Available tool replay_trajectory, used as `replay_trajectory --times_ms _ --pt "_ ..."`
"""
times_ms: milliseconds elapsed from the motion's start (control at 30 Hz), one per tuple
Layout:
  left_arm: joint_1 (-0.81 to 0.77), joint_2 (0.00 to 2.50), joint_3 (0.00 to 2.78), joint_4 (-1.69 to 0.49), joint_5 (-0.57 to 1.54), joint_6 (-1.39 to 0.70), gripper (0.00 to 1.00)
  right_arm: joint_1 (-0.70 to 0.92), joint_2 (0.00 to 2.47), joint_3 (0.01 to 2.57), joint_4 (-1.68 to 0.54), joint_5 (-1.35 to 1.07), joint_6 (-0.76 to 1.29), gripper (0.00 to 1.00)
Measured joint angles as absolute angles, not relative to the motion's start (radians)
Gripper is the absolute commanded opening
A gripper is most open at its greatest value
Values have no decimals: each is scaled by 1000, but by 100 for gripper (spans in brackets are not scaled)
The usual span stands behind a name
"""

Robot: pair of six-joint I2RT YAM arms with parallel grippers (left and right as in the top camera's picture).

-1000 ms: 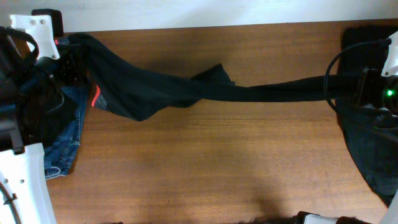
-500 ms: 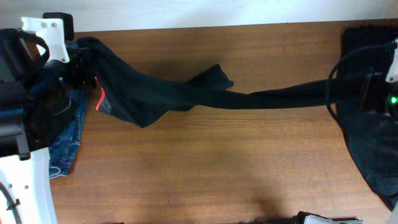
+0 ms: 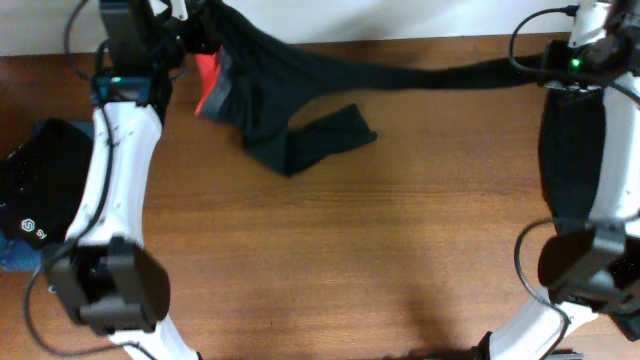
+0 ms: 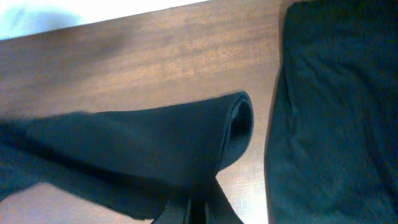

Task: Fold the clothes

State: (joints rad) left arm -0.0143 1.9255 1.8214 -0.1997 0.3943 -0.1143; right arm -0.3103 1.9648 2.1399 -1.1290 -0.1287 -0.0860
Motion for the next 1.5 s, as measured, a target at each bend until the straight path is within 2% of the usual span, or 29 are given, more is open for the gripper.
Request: replay_trajectory --times_ms 100,233,433,600,733,900,1133,1233,1267,1333,1400,1433,1500 --pt "-6 1970 1855 -169 427 -152 1 -320 1980 2142 -1089 -129 -78 7" --pt "6 1965 2009 -313 452 -149 0 -365 1969 2212 -1101 -129 -55 9" --pt "7 1898 2098 -812 454 -96 1 -404 1936 2211 -1292 -128 -49 9" --pt "8 1942 2077 -1161 349 -75 1 -401 1937 2091 -1413 -128 -57 9" --pt "8 1987 2073 -1297 268 -70 0 -401 1937 1989 -1436 -119 -63 9" --pt "8 2033 2072 -1363 217 -67 1 -400 1940 1834 -1441 -67 -66 11" --pt "8 2041 2072 -1478 205 -67 2 -400 1941 1769 -1441 -49 -68 13" --pt "8 2041 2072 -1559 226 -67 11 -400 1941 1769 -1446 -47 -68 13" --pt "8 2041 2072 -1583 235 -67 19 -400 1941 1769 -1449 -45 -68 18" --pt "8 2041 2072 -1644 252 -63 32 -400 1941 1769 -1452 -41 -70 18" --pt "8 2041 2072 -1685 263 -66 39 -400 1941 1769 -1456 -41 -72 19" --pt "8 2041 2072 -1686 267 -62 47 -400 1940 1769 -1457 -41 -72 19" --pt "8 2041 2072 -1686 275 -63 53 -400 1941 1769 -1459 -41 -75 20"
